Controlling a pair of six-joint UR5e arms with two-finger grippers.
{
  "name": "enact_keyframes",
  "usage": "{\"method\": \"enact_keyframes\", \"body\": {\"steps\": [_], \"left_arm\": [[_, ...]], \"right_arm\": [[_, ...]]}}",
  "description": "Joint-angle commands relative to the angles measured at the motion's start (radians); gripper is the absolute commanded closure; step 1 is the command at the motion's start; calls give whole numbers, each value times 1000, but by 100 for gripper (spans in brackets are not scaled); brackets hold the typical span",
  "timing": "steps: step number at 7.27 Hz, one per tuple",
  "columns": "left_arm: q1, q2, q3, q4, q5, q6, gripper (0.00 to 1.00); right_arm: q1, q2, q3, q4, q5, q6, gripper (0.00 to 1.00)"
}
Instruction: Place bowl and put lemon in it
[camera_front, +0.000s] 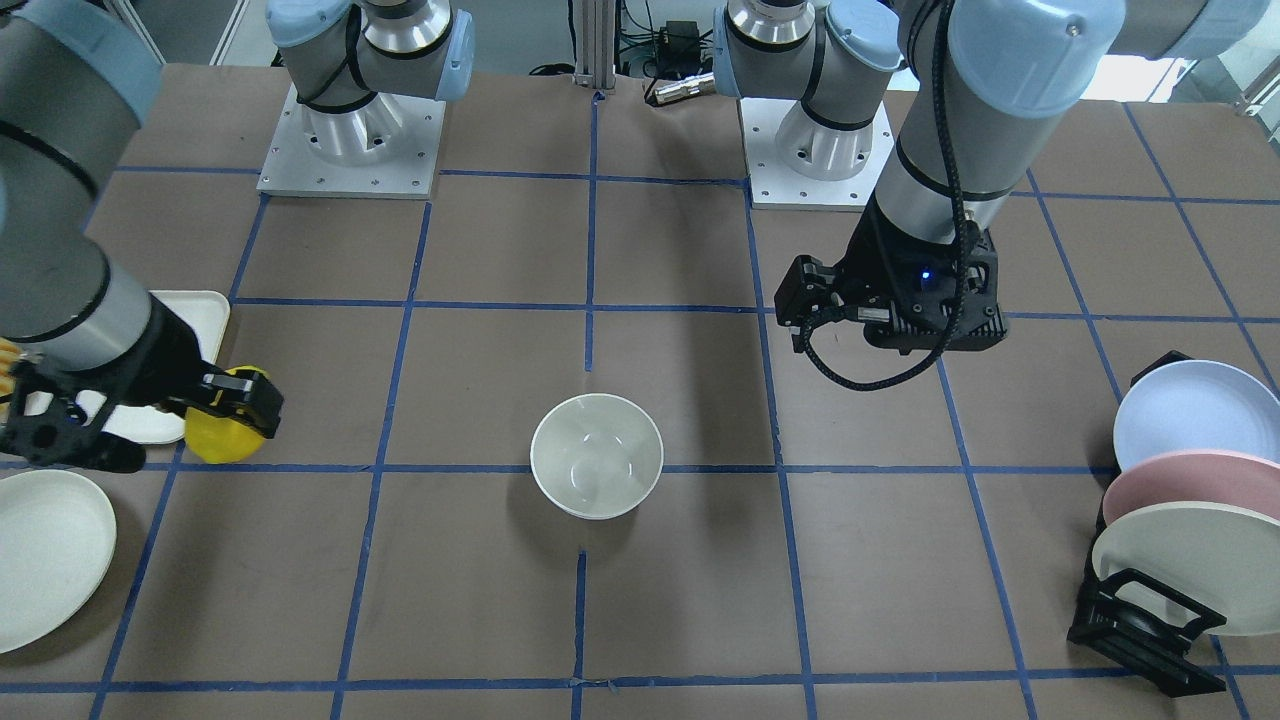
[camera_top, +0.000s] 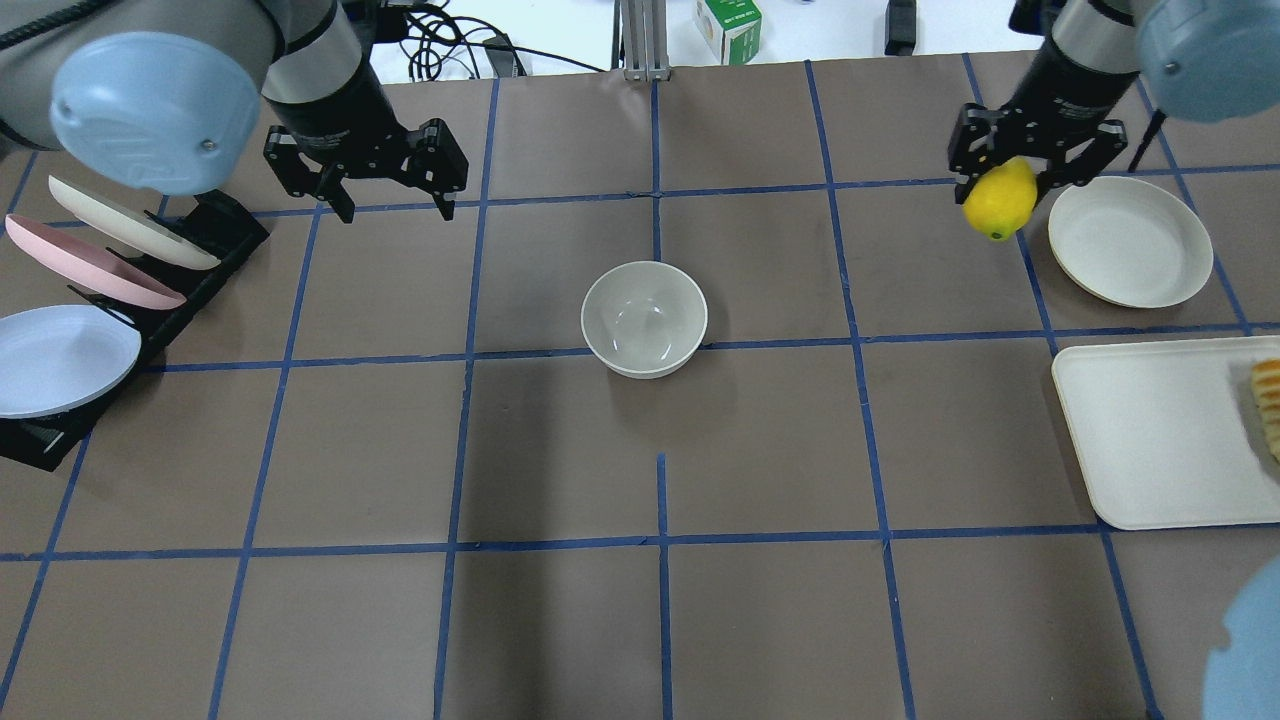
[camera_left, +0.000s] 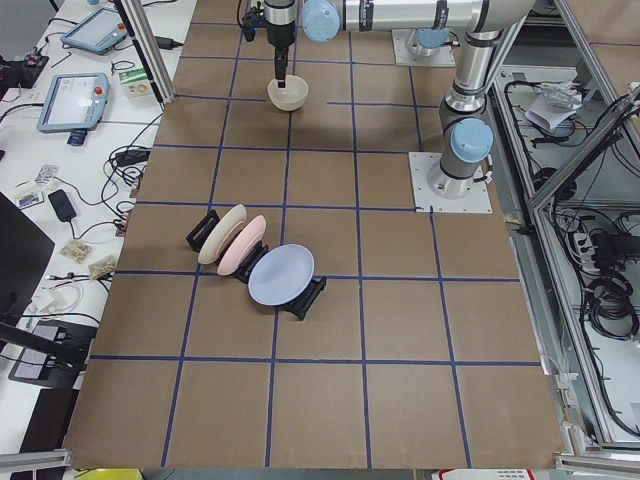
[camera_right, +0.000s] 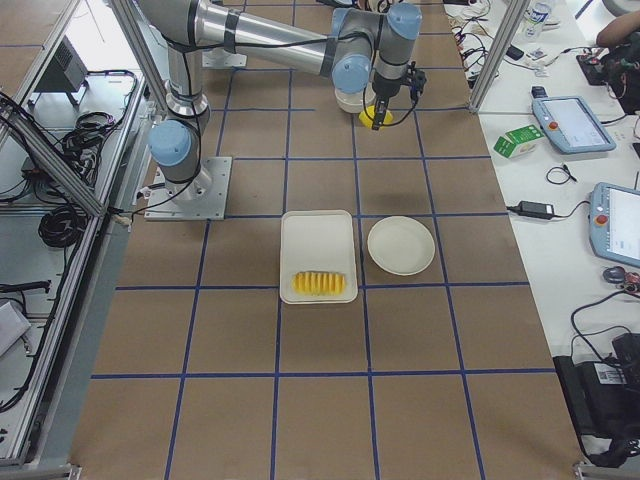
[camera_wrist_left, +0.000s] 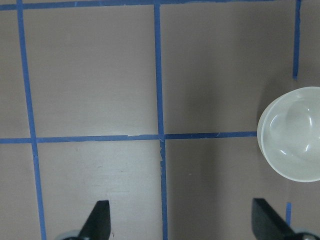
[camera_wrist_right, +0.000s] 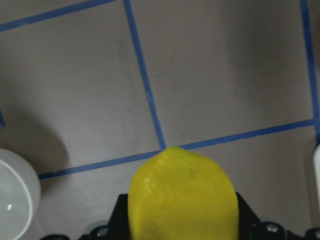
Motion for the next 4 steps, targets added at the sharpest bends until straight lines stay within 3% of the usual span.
{"method": "enact_keyframes", "body": {"steps": [1,4], "left_arm": [[0,20,6,-13,0,5,0],[4,-2,57,-123,5,6,0]], "right_arm": [[161,10,6,-11,0,223,100],[295,104,1,-192,25,275,100]]}}
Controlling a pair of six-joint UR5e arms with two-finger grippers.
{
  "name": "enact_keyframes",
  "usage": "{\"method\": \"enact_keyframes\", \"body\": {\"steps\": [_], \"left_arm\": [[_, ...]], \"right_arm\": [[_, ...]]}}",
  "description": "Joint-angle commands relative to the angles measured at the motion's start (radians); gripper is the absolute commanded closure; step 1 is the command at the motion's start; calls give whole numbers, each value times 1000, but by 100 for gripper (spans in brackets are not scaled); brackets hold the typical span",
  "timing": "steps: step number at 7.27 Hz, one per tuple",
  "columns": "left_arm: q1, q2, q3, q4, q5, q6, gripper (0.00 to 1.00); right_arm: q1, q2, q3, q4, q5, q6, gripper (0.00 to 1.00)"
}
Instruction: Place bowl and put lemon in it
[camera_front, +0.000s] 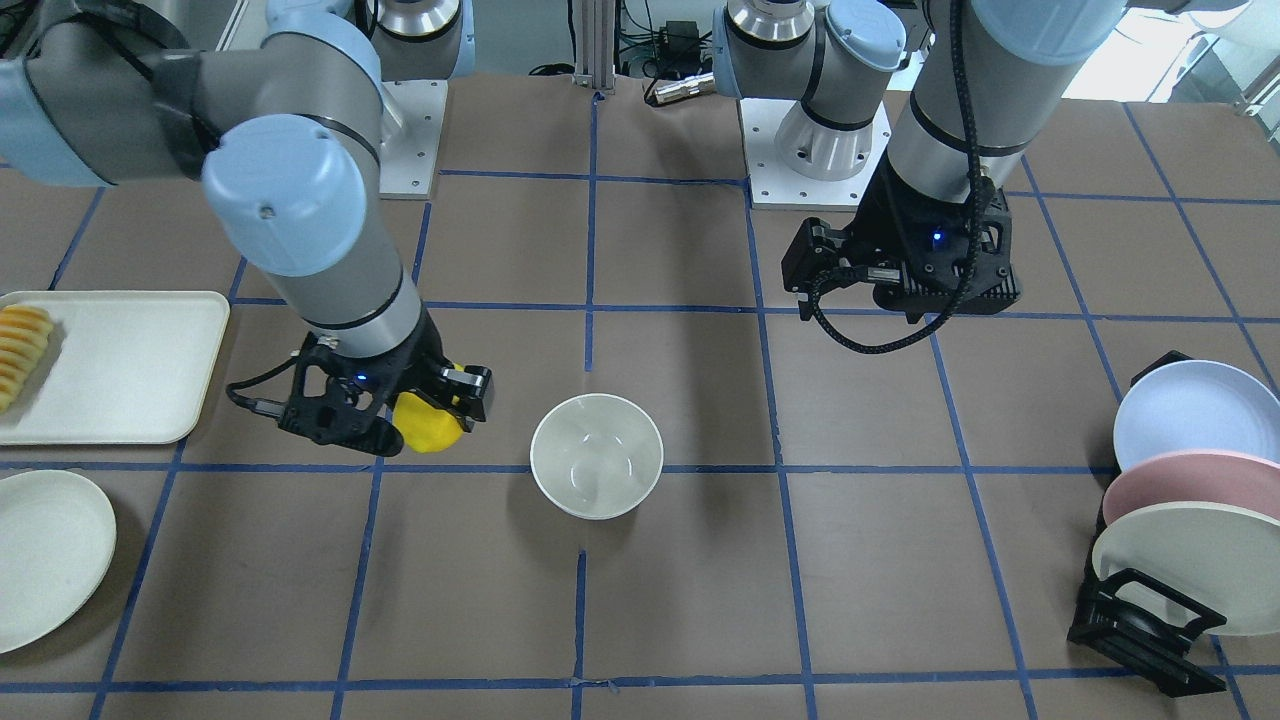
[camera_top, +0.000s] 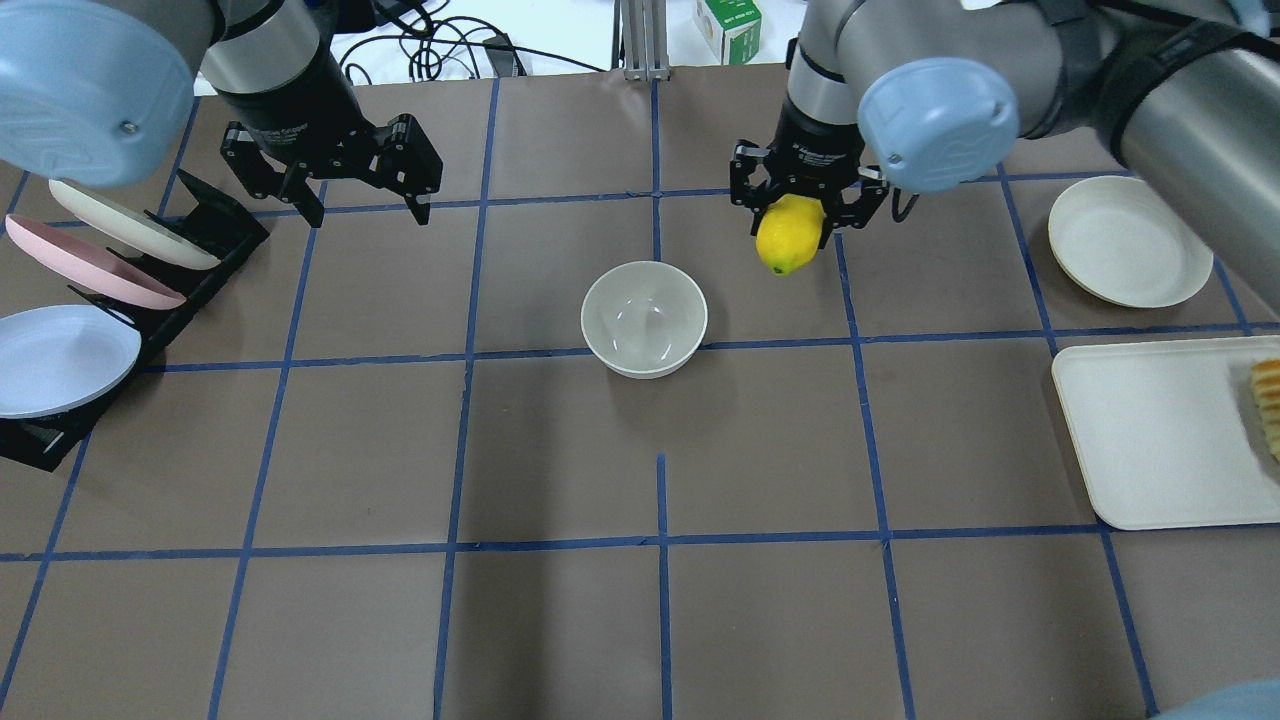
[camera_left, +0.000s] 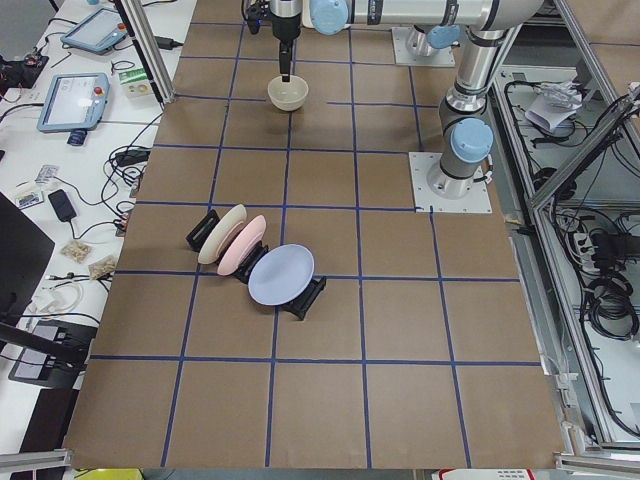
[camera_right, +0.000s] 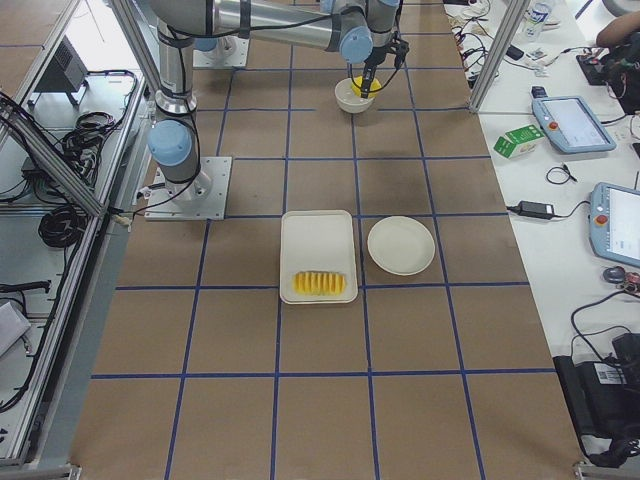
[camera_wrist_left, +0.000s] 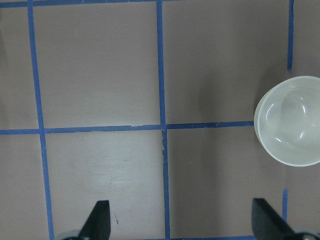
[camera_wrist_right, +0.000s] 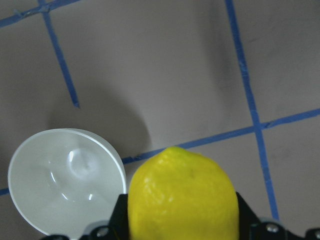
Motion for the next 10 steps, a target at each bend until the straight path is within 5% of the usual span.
{"method": "enact_keyframes", "body": {"steps": [1,8,10], "left_arm": [[2,-8,11,-34,0,1,0],[21,-14,-5,-26,-9,16,0],[22,-17,-5,-26,-11,17,0]], "right_arm": [[87,76,-3,-133,14,13,100],[191,242,-49,-204,14,5,99],[190,248,-49,-206,13,13,0]]}}
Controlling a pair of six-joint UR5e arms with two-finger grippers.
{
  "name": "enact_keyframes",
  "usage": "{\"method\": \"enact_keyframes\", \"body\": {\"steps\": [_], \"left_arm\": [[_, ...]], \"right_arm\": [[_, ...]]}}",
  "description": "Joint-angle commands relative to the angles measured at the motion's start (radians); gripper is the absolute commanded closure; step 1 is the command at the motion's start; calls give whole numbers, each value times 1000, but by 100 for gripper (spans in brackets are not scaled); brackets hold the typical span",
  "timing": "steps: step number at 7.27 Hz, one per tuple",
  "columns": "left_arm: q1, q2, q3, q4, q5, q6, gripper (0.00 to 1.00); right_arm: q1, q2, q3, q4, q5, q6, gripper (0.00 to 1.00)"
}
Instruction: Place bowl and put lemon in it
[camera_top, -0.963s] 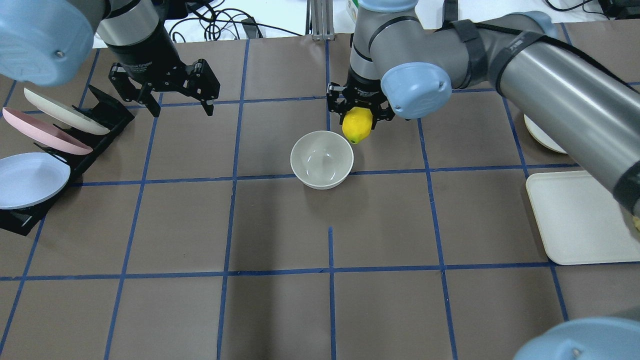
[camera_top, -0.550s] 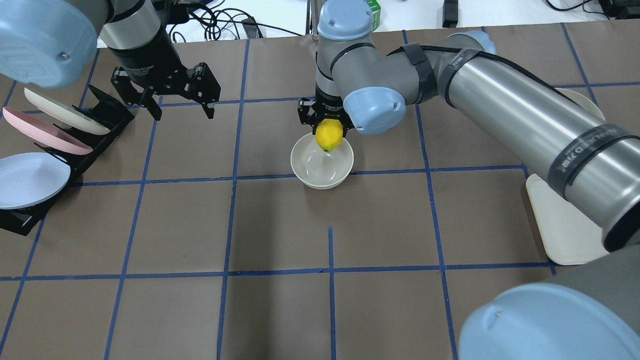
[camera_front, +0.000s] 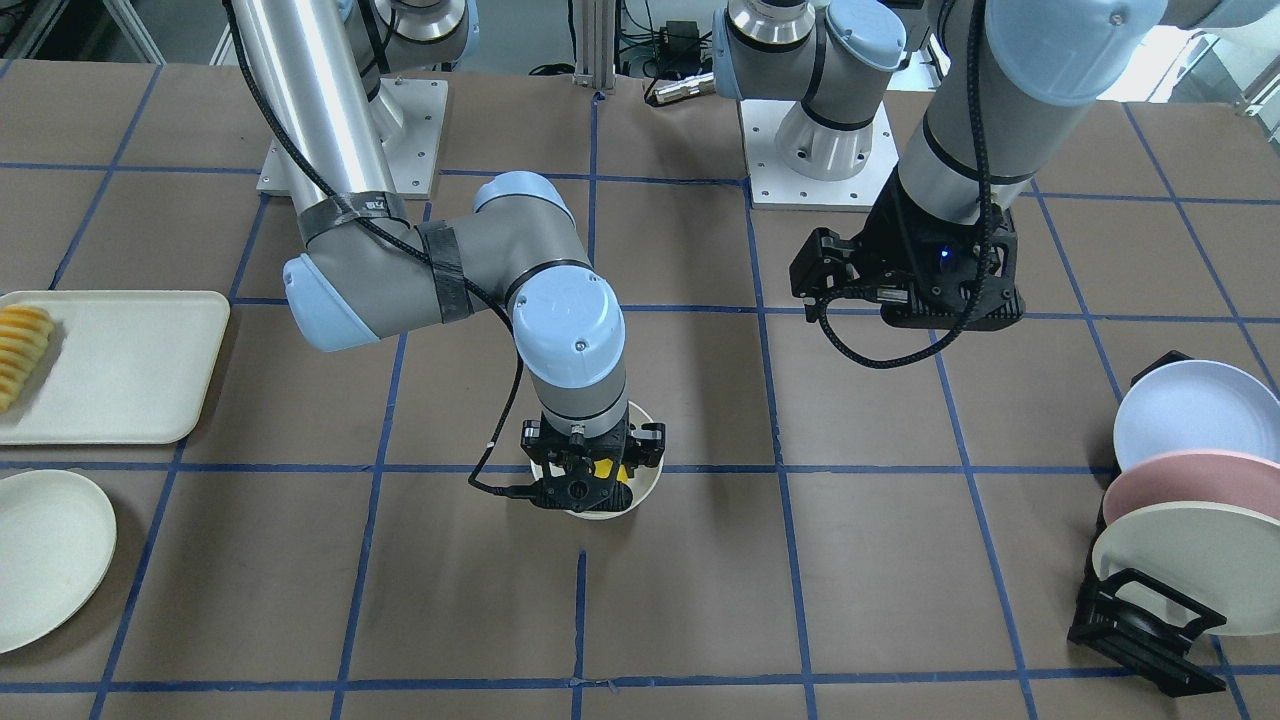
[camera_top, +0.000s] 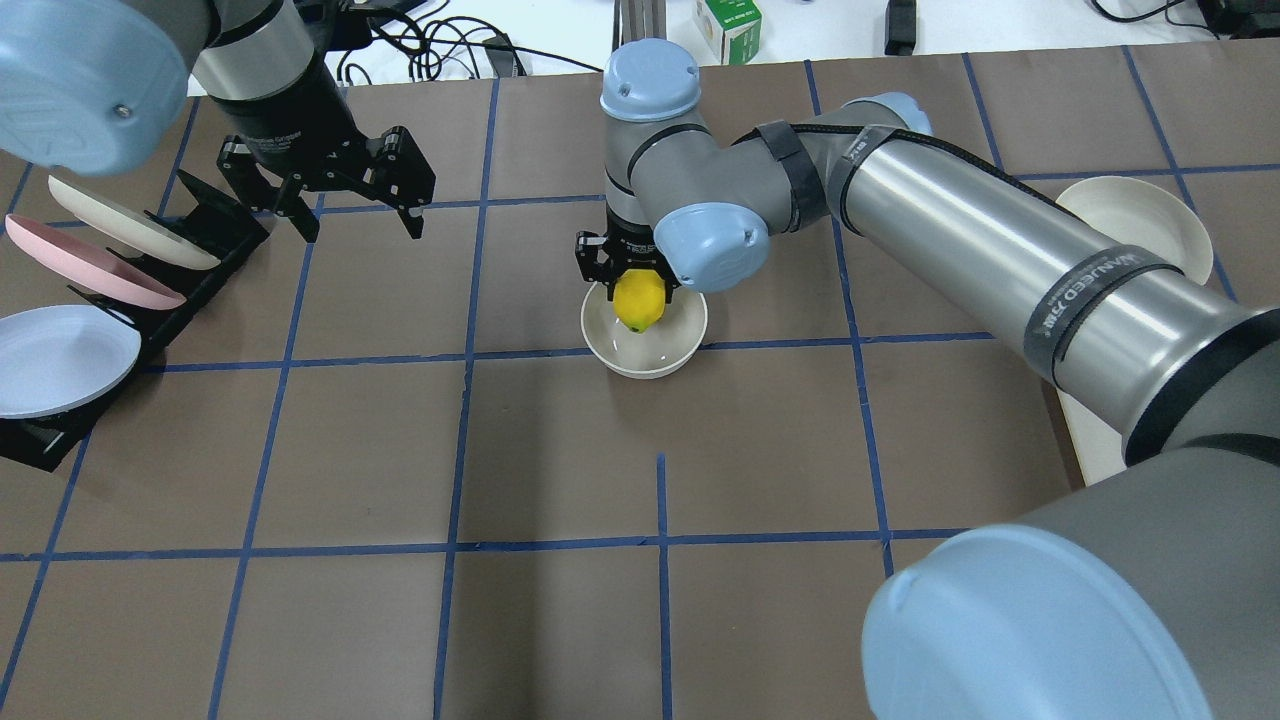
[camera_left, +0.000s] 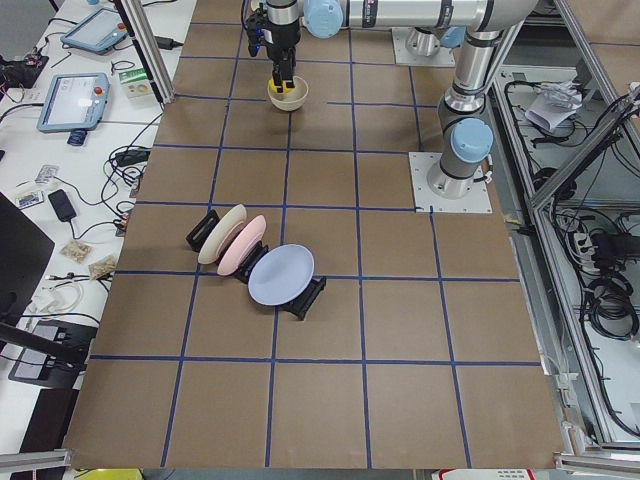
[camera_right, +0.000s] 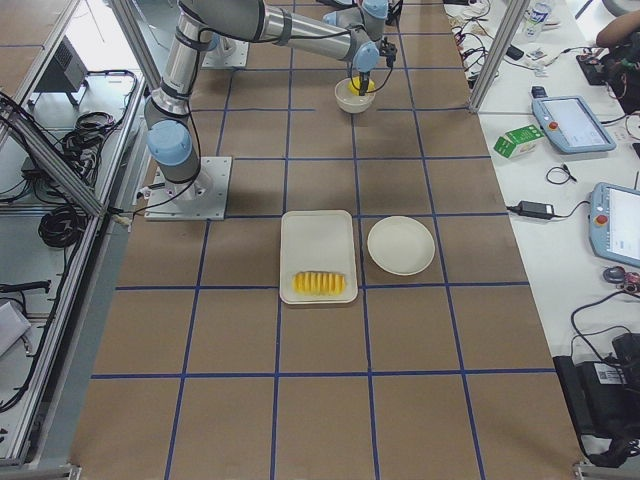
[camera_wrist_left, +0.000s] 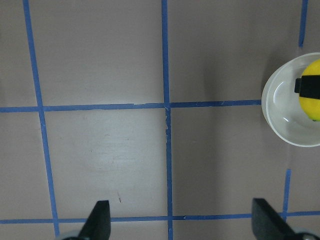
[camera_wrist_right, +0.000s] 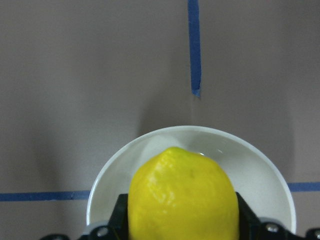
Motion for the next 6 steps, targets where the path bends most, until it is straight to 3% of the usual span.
{"method": "enact_keyframes", "body": {"steps": [1,4,6], "left_arm": [[3,-3,0,0,-1,3,0],[3,-3,1,0,-1,3,0],[-8,-3,3,0,1,0,0]], "right_arm": [[-1,-5,-3,11,-6,4,0],[-35,-103,-14,69,-18,-9,0],[-131,-224,-9,171,-29,-85,0]]}}
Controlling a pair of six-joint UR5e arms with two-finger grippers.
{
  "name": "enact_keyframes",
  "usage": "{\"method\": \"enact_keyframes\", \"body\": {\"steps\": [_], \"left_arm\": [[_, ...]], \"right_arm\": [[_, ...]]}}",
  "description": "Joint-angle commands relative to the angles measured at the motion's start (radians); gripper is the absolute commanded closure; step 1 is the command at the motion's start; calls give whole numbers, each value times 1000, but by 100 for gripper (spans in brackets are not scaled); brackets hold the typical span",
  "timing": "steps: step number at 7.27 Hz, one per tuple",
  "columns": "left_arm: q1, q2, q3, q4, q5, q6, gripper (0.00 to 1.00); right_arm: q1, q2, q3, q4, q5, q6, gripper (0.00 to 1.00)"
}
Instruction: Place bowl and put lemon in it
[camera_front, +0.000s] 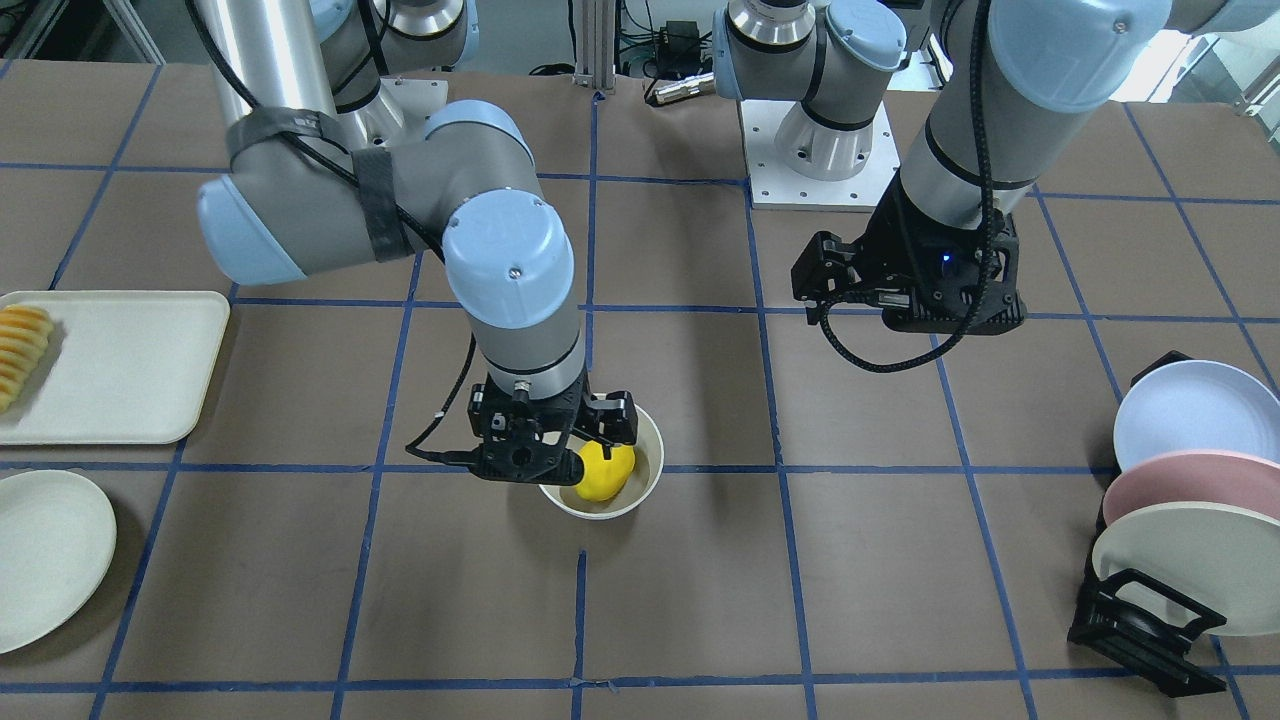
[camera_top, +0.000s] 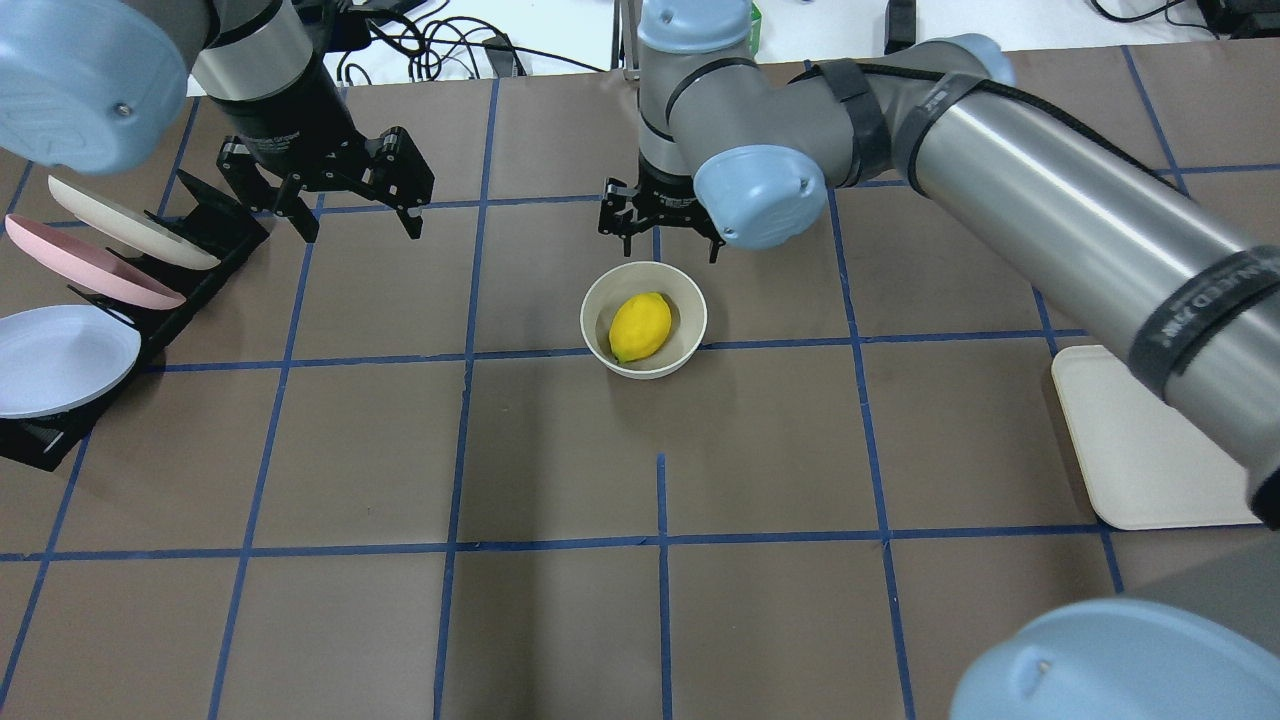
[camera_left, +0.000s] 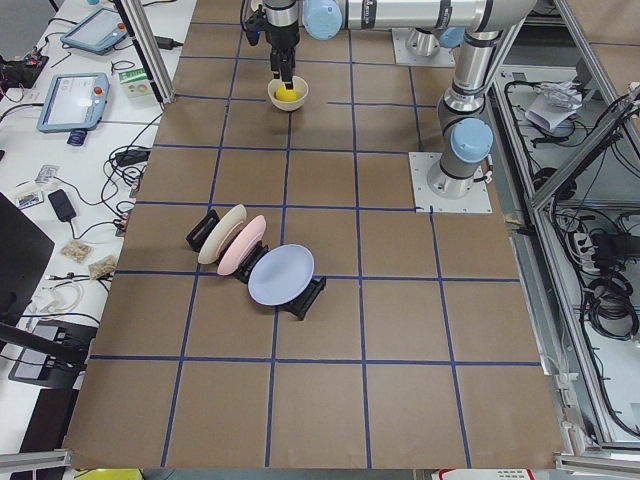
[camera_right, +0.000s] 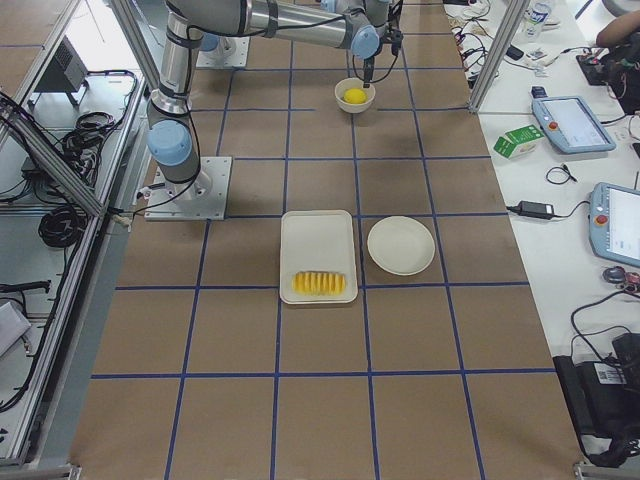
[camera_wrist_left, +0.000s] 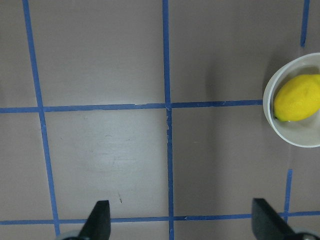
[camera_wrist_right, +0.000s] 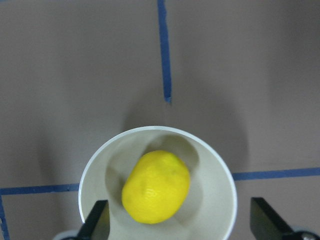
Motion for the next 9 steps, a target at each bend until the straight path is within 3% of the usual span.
{"method": "enact_keyframes", "body": {"steps": [1,3,4,5,9], "left_arm": [[-11,8,1,0,1,-2,0],[-14,17,0,0,1,-1,0],[-14,18,1,0,1,-1,0],[-17,29,3,0,0,-5,0],[-9,34,1,-9,3,-1,0]], "right_arm": [[-129,-133,4,130,-52,-72,0],[-278,-206,17,315,-68,-79,0],[-333,-241,21,365,-76,-177,0],[-362,-264,30,367,-80,-289,0],[-353,-460,165,355,-71,-311,0]]}}
